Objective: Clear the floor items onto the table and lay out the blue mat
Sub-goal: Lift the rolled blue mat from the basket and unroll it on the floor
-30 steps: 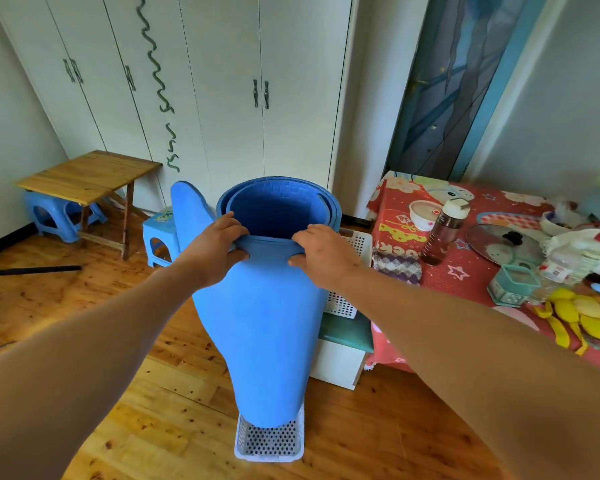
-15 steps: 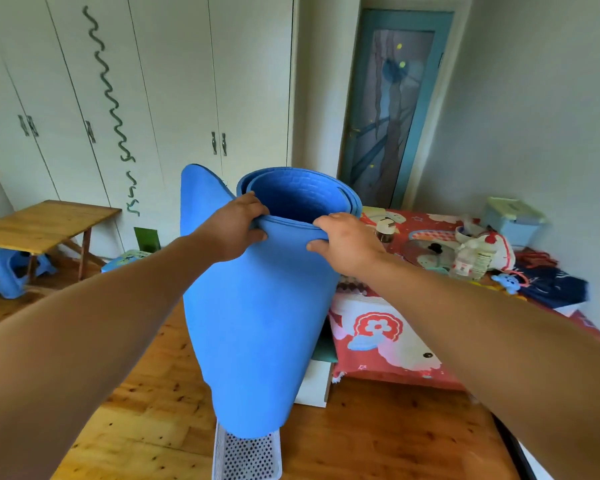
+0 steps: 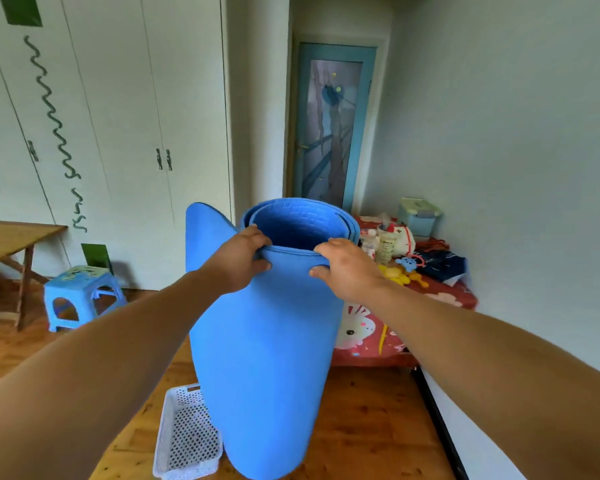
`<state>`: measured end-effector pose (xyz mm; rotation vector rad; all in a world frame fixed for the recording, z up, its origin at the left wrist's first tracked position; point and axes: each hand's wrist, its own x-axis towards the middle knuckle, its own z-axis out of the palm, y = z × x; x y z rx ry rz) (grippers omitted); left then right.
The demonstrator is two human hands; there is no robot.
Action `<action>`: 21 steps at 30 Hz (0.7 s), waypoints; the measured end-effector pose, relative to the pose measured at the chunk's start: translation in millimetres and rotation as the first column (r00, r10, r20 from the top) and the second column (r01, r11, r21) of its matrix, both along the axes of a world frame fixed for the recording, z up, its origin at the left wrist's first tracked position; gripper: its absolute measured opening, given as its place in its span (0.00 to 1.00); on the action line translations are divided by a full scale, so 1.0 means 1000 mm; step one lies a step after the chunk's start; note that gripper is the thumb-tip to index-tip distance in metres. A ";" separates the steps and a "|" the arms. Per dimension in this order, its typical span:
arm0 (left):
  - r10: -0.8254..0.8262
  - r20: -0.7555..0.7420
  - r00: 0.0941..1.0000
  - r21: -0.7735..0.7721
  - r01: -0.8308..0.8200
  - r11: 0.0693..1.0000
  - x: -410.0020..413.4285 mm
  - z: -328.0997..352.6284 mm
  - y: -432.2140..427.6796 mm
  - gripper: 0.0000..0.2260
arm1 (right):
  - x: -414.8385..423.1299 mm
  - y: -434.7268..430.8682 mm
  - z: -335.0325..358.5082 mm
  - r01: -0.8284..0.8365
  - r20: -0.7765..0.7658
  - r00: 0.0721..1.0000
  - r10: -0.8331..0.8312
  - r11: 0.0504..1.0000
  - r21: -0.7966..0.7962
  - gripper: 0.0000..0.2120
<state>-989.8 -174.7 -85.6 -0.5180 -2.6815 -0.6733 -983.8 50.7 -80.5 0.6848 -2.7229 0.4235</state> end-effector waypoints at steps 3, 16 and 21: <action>-0.037 0.015 0.999 0.043 0.036 0.998 0.032 -0.013 0.043 0.12 | 0.037 0.042 -0.005 0.040 0.027 0.999 -0.042 0.998 0.051 0.20; -0.165 0.144 0.976 0.082 0.155 0.985 0.128 -0.034 0.146 0.14 | 0.158 0.098 -0.008 0.241 0.168 0.948 -0.272 0.954 0.181 0.19; -0.086 0.204 0.975 -0.090 0.106 0.990 0.140 -0.038 0.129 0.39 | 0.188 0.127 -0.020 0.268 0.156 0.949 -0.273 0.962 0.049 0.19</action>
